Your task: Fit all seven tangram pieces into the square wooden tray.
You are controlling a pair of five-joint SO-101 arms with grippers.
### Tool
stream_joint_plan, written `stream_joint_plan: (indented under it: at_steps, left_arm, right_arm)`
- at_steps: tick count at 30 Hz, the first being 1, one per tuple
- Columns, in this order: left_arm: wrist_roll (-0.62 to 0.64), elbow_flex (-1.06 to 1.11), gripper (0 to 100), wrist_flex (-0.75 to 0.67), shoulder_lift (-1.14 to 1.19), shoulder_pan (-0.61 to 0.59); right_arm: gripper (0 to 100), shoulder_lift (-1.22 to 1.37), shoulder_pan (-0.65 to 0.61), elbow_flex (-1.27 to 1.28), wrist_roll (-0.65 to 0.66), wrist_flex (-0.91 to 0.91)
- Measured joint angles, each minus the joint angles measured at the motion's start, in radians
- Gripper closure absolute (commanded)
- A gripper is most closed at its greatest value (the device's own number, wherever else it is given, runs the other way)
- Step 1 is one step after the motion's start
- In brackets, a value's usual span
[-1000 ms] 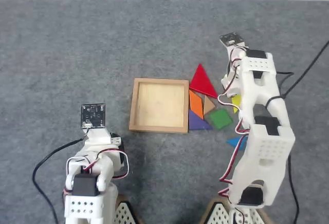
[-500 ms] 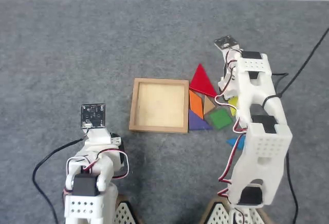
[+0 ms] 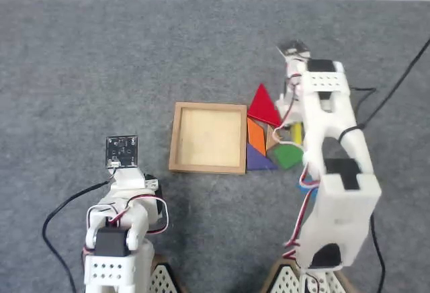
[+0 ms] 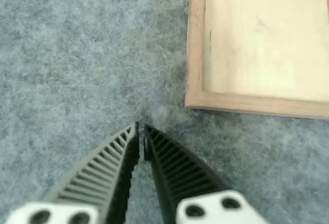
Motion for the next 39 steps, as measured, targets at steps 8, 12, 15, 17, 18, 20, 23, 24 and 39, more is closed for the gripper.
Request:
stream_joint_plan:
  at_steps: [8, 12, 15, 17, 18, 20, 23, 24, 39]
  left_arm:
    - [0.000, 0.000, 99, 0.000, 0.000, 0.000]
    - [0.000, 0.000, 99, 0.000, 0.000, 0.000]
    - [0.000, 0.000, 99, 0.000, 0.000, 0.000]
    - [0.000, 0.000, 99, 0.000, 0.000, 0.000]
    - [0.000, 0.000, 99, 0.000, 0.000, 0.000]
    - [0.000, 0.000, 99, 0.000, 0.000, 0.000]
    - [0.000, 0.000, 99, 0.000, 0.000, 0.000]
    - [0.000, 0.000, 99, 0.000, 0.000, 0.000]
    - [0.000, 0.000, 99, 0.000, 0.000, 0.000]
  right_arm:
    - [99.1, -0.183, -0.279, 0.000, -0.167, 0.077]
    - [97.8, -0.193, -0.434, 0.000, -0.270, 0.068]
    - [93.6, -0.193, -0.516, 0.000, -0.365, 0.014]
    - [89.5, -0.176, -0.562, 0.000, -0.436, -0.029]
    - [88.0, -0.160, -0.582, 0.000, -0.476, -0.051]
    - [86.8, -0.126, -0.611, 0.000, -0.563, -0.097]
    - [89.8, -0.091, -0.631, 0.000, -0.675, -0.150]
    - [90.5, -0.080, -0.640, 0.000, -0.698, -0.164]
    - [91.3, -0.098, -0.525, 0.000, -0.694, -0.150]
